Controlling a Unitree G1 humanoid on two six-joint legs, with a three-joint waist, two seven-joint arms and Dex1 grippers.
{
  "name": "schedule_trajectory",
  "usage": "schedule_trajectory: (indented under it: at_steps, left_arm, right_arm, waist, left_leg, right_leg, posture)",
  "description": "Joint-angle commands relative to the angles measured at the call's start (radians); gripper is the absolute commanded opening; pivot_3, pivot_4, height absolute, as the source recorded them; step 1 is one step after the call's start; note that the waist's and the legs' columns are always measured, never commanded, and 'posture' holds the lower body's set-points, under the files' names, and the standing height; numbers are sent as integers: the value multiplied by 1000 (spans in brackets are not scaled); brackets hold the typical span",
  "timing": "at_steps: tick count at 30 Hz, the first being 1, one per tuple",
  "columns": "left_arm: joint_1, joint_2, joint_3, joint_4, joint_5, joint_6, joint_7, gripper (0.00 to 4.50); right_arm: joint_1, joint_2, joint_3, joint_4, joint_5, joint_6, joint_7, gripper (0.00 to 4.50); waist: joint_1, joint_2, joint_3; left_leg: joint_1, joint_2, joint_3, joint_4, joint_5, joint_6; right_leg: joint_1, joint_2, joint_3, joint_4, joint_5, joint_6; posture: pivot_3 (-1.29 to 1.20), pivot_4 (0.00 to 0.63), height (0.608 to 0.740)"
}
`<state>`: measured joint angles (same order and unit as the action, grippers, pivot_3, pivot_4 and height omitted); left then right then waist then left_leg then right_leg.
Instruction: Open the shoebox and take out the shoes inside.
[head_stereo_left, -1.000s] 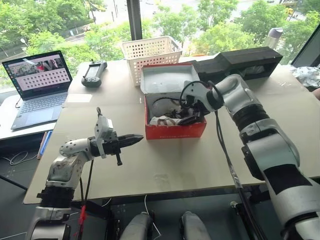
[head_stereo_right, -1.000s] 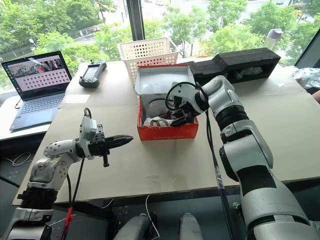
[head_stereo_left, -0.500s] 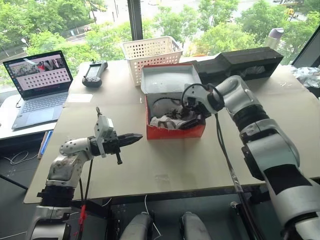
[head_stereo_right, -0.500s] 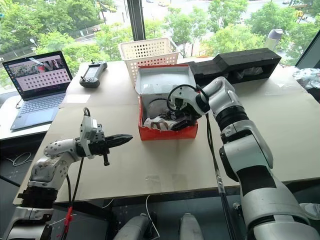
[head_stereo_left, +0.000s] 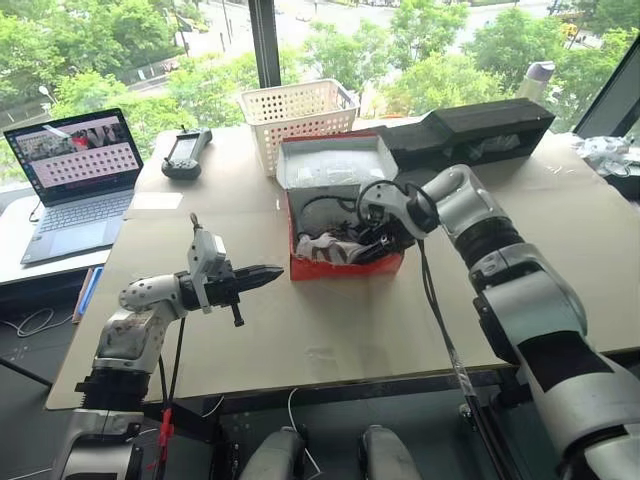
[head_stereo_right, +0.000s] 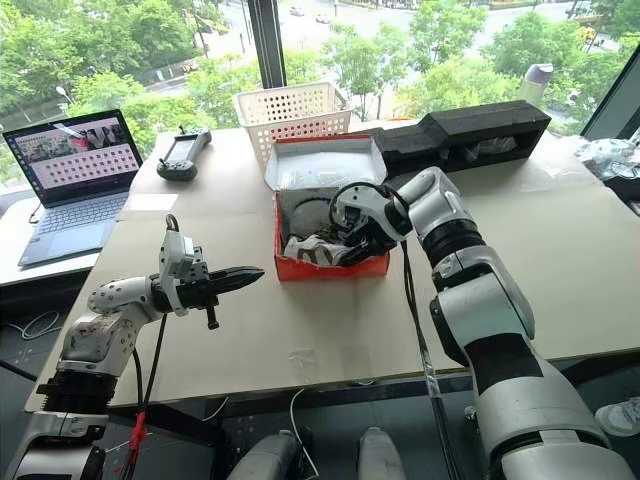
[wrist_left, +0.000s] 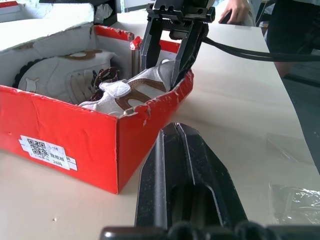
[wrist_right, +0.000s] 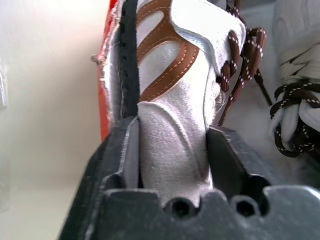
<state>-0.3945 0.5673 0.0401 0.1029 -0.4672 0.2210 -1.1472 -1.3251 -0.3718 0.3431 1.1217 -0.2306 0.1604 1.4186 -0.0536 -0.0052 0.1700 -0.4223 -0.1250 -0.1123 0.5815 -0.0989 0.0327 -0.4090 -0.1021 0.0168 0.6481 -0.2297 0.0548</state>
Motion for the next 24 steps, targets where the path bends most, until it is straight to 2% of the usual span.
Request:
schedule_trajectory:
  at_steps: [1,3,5,15,19,24]
  left_arm:
    - [-21,1,11,-8,7,-16,9,0]
    - [-21,1,12,-8,7,-16,10,0]
    - [-22,1,12,-7,8,-16,11,0]
    - [-29,3,8,-5,9,-10,15,0]
    - [-32,1,5,-5,10,-9,17,0]
    - [-35,-3,3,-2,13,-8,18,0]
  right_arm:
    - [8,5,17,34,-35,10,-47,820]
    - [6,7,14,36,-33,10,-47,234]
    - [2,6,9,36,-32,4,-60,19]
    - [-89,-12,-52,-8,14,11,-96,19]
    - [-121,-22,-77,-65,43,40,-87,19]
    - [-112,-33,-101,-171,73,95,-70,19]
  waist:
    - [-2,0,0]
    - [-6,0,0]
    - [-7,0,0]
    - [-10,0,0]
    - [-12,1,1]
    - [-14,1,1]
  left_leg:
    - [1,0,0,0,0,0]
    - [0,0,0,0,0,0]
    - [0,0,0,0,0,0]
    - [-2,0,0,-1,0,0]
    - [-14,-1,0,-1,1,-1]
    - [-17,-1,0,-3,1,-1]
  right_leg:
    - [1,0,0,0,-2,2]
    - [1,0,0,0,-2,3]
    - [1,-1,0,0,-2,3]
    - [-3,-2,0,0,-2,3]
    - [-14,-1,1,1,3,-4]
    - [-16,0,1,0,3,-4]
  posture:
    - [0,150,738]
    - [0,150,738]
    - [0,150,738]
    - [0,150,738]
    - [0,150,738]
    - [0,150,738]
